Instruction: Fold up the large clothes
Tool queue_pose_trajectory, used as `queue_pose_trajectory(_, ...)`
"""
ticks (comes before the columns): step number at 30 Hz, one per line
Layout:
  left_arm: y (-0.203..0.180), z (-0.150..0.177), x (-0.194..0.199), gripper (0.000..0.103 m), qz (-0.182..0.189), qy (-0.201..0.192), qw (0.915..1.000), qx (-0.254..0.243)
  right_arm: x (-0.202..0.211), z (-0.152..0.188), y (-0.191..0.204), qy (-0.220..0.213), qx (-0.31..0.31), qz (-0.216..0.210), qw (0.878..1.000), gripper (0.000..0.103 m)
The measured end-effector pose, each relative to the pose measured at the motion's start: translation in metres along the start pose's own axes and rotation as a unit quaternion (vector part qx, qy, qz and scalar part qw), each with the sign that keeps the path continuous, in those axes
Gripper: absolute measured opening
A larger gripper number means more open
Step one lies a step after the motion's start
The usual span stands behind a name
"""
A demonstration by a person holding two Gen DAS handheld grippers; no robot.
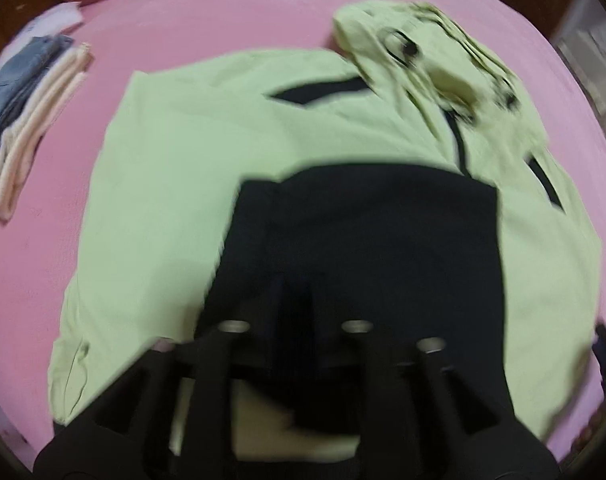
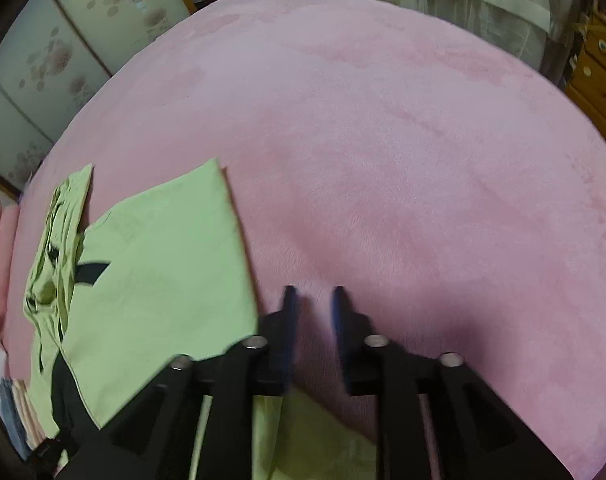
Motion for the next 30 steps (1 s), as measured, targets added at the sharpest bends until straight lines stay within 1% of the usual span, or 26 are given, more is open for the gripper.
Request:
queue_pose_trajectory(1, -0.002, 0.007, 0.005, 0.057, 0.018, 0.014, 0.9997, -0.003, 0.006, 0.009, 0.024, 0.004, 0.009, -0.005, 1.0, 0.063)
queue_pose_trajectory(2, -0.002, 0.012, 0.011, 0.07, 0.03, 0.021, 0.9993, -0.003, 0.011, 0.014, 0.031, 0.013, 0.014, -0.017, 1.0, 0.071)
queue_pose_trajectory(3, -0.001, 0.019, 0.017, 0.072, 0.04, 0.033, 0.9986, -0.004, 0.015, 0.025, 0.043, 0.023, 0.016, -0.029, 0.999, 0.081)
queue_pose_trajectory(4, 0.0, 0.025, 0.02, 0.072, 0.042, 0.045, 0.9981, -0.007, 0.019, 0.034, 0.052, 0.049, 0.017, -0.049, 0.997, 0.086)
queue_pose_trajectory(6, 0.001, 0.04, 0.026, 0.072, 0.032, 0.081, 0.996, -0.022, 0.019, 0.057, 0.067, 0.103, 0.025, -0.071, 0.992, 0.087)
queue_pose_trajectory(7, 0.003, 0.046, 0.029, 0.072, 0.027, 0.092, 0.995, -0.028, 0.018, 0.073, 0.078, 0.149, 0.033, -0.083, 0.985, 0.087)
queue_pose_trajectory(9, 0.005, 0.058, 0.035, 0.072, 0.018, 0.105, 0.9935, -0.04, 0.023, 0.099, 0.096, 0.201, 0.05, -0.095, 0.974, 0.087)
queue_pose_trajectory(10, 0.005, 0.065, 0.037, 0.072, 0.014, 0.11, 0.9929, -0.043, 0.029, 0.13, 0.111, 0.214, 0.062, -0.097, 0.97, 0.087)
queue_pose_trajectory(11, 0.006, 0.073, 0.04, 0.072, 0.011, 0.118, 0.992, -0.045, 0.034, 0.142, 0.118, 0.222, 0.073, -0.095, 0.968, 0.087)
queue_pose_trajectory(13, 0.007, 0.085, 0.043, 0.072, 0.013, 0.131, 0.9902, -0.045, 0.054, 0.185, 0.12, 0.238, 0.097, -0.083, 0.963, 0.087)
queue_pose_trajectory(14, 0.007, 0.09, 0.046, 0.072, 0.015, 0.139, 0.9892, -0.043, 0.058, 0.194, 0.128, 0.246, 0.106, -0.082, 0.96, 0.087)
queue_pose_trajectory(18, 0.008, 0.1, 0.057, 0.072, 0.022, 0.151, 0.9872, -0.049, 0.075, 0.234, 0.156, 0.266, 0.143, -0.084, 0.95, 0.087)
queue_pose_trajectory(20, 0.008, 0.1, 0.063, 0.072, 0.022, 0.149, 0.987, -0.055, 0.08, 0.244, 0.17, 0.269, 0.159, -0.077, 0.947, 0.087)
queue_pose_trajectory(21, 0.008, 0.099, 0.066, 0.072, 0.023, 0.15, 0.9867, -0.059, 0.088, 0.242, 0.167, 0.267, 0.167, -0.071, 0.946, 0.087)
queue_pose_trajectory(22, 0.007, 0.099, 0.068, 0.072, 0.025, 0.15, 0.9863, -0.063, 0.086, 0.242, 0.177, 0.263, 0.18, -0.064, 0.946, 0.087)
queue_pose_trajectory(26, 0.01, 0.093, 0.074, 0.072, 0.026, 0.152, 0.985, -0.077, 0.094, 0.242, 0.186, 0.249, 0.214, -0.037, 0.944, 0.087)
queue_pose_trajectory(28, 0.012, 0.089, 0.076, 0.072, 0.025, 0.154, 0.9843, -0.083, 0.092, 0.239, 0.191, 0.25, 0.223, -0.025, 0.942, 0.088)
queue_pose_trajectory(30, 0.014, 0.085, 0.077, 0.072, 0.024, 0.153, 0.9838, -0.09, 0.091, 0.238, 0.197, 0.25, 0.221, -0.023, 0.942, 0.088)
Point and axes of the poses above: each gripper's, at about its wrist camera, not at the fingertips, and x roughly against the way its jaws point, y to its left, z to its underside, the point moved 6 cm from there along -x, roughly the way its jaws point, and after that the axes turned 1 degree about -x, right-handed, at the moved point
